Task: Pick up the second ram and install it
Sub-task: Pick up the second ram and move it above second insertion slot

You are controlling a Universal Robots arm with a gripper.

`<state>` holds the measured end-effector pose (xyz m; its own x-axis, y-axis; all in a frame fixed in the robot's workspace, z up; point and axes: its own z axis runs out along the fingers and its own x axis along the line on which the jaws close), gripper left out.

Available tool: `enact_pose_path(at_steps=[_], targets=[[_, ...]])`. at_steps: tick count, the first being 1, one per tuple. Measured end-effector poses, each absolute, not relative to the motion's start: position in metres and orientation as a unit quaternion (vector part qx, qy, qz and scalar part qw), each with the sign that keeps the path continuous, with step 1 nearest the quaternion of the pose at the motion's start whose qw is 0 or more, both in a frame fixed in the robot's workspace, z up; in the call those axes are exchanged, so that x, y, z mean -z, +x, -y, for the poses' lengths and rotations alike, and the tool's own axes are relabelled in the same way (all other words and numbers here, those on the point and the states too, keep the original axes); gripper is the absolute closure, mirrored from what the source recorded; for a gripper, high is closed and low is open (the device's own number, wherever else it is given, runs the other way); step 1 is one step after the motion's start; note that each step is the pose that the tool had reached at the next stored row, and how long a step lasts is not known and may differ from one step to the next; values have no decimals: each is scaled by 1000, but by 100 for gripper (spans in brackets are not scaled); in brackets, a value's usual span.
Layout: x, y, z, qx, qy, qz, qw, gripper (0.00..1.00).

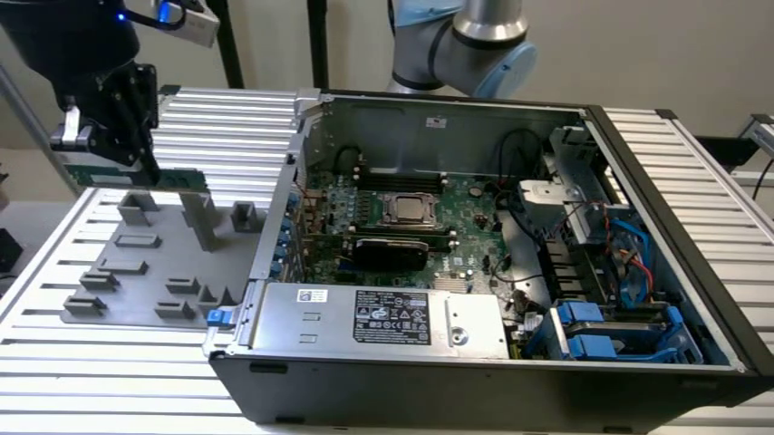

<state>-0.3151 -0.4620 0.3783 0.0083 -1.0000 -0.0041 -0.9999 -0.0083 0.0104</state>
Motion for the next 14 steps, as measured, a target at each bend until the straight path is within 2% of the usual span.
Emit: enact_pose_path(at_steps=[14], targets=[[-405,-252,462,7,710,704,0,86]])
